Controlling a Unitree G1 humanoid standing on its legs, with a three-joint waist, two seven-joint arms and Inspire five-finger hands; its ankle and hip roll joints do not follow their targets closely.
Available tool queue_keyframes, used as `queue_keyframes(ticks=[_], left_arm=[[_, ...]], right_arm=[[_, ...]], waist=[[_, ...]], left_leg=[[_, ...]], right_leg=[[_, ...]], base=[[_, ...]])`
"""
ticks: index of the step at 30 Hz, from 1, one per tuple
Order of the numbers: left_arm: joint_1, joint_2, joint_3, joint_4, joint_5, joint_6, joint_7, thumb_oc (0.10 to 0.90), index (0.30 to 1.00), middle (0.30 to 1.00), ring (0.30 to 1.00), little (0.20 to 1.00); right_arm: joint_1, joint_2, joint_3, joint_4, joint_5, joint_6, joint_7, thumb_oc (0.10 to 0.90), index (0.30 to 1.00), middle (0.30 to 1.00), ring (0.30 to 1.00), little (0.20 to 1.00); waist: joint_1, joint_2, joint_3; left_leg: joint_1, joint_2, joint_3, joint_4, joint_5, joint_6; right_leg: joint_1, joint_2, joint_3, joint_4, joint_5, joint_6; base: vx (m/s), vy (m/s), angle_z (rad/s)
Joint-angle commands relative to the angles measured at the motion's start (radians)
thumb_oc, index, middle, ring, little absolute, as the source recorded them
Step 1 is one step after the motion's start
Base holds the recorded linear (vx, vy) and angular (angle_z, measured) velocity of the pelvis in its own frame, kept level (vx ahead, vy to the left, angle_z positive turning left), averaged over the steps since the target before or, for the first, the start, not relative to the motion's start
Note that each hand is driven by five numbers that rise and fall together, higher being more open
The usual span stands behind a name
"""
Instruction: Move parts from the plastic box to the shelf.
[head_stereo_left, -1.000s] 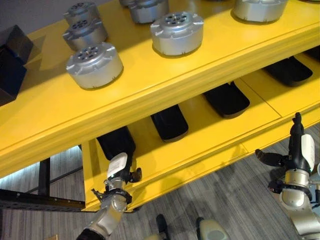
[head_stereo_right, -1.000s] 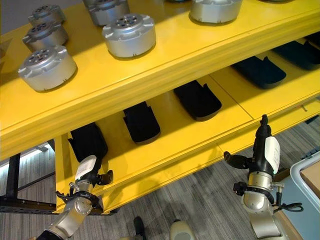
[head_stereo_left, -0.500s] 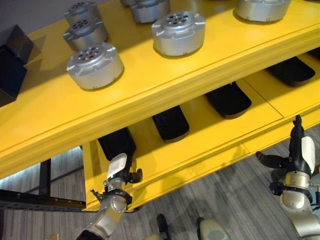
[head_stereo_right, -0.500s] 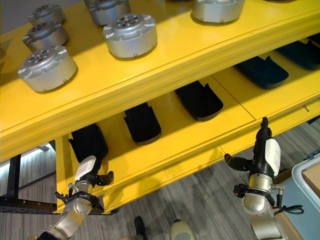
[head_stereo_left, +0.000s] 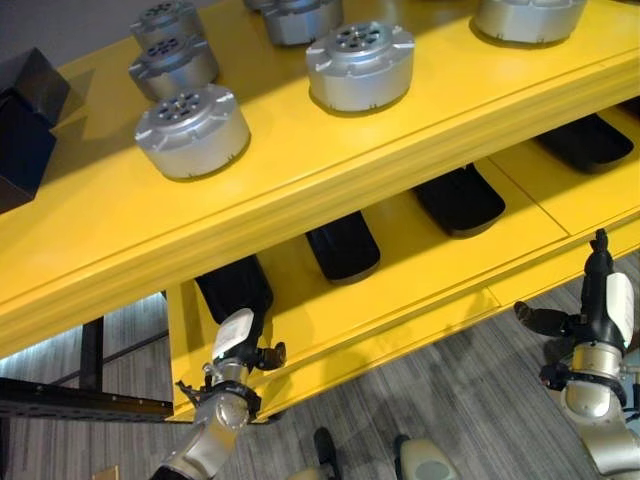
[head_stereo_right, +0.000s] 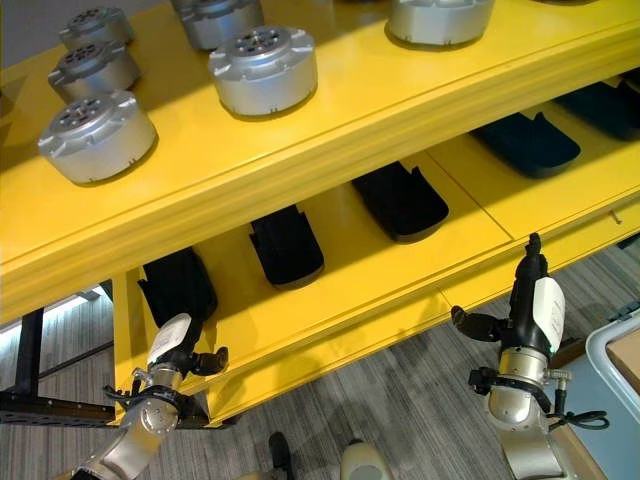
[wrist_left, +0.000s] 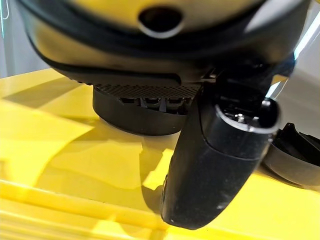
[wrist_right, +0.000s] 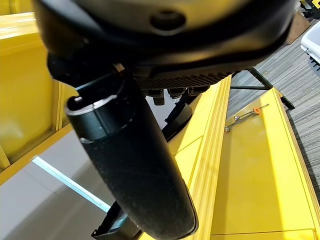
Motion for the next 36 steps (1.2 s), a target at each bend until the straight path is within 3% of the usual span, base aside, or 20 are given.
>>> queue_keyframes(ticks=[1,7,20,36], left_arm=[[0.0,0.061,0.039,-0.037,-0.004,-0.018,-0.02,0.9,1.0,1.0,1.0,1.0],[0.004,0.069,0.043,-0.046,0.007,-0.021,-0.019,0.9,1.0,1.0,1.0,1.0],[0.031,0.06,0.125,-0.097,-0.019,-0.114,0.176,0.9,1.0,1.0,1.0,1.0],[0.021,0.073,0.168,-0.147,-0.051,-0.219,0.207,0.9,1.0,1.0,1.0,1.0]], right_arm=[[-0.065,-0.042,-0.104,-0.14,-0.004,-0.058,-0.062,0.9,1.0,1.0,1.0,1.0],[-0.067,-0.049,-0.105,-0.138,0.001,-0.055,-0.065,0.9,1.0,1.0,1.0,1.0],[-0.03,-0.017,-0.091,-0.139,-0.021,-0.066,-0.113,0.9,1.0,1.0,1.0,1.0],[-0.016,-0.001,-0.073,-0.126,-0.021,-0.084,-0.148,0.9,1.0,1.0,1.0,1.0]], waist=[[0.024,-0.066,-0.028],[0.025,-0.066,-0.029],[0.039,-0.093,-0.03],[0.044,-0.107,-0.029]], left_leg=[[0.01,0.04,-0.035,0.087,-0.144,-0.026],[0.009,0.04,-0.036,0.085,-0.144,-0.027],[0.008,0.044,-0.042,0.089,-0.149,-0.026],[0.012,0.045,-0.045,0.09,-0.16,-0.022]], right_leg=[[0.097,-0.005,-0.013,-0.215,0.097,0.018],[0.095,-0.005,-0.014,-0.215,0.098,0.019],[0.104,-0.001,-0.018,-0.222,0.102,0.016],[0.104,0.0,-0.022,-0.212,0.097,0.016]], base=[[0.0,0.0,0.0],[0.0,0.0,0.0],[0.0,-0.026,0.02],[0.0,-0.005,0.01]])
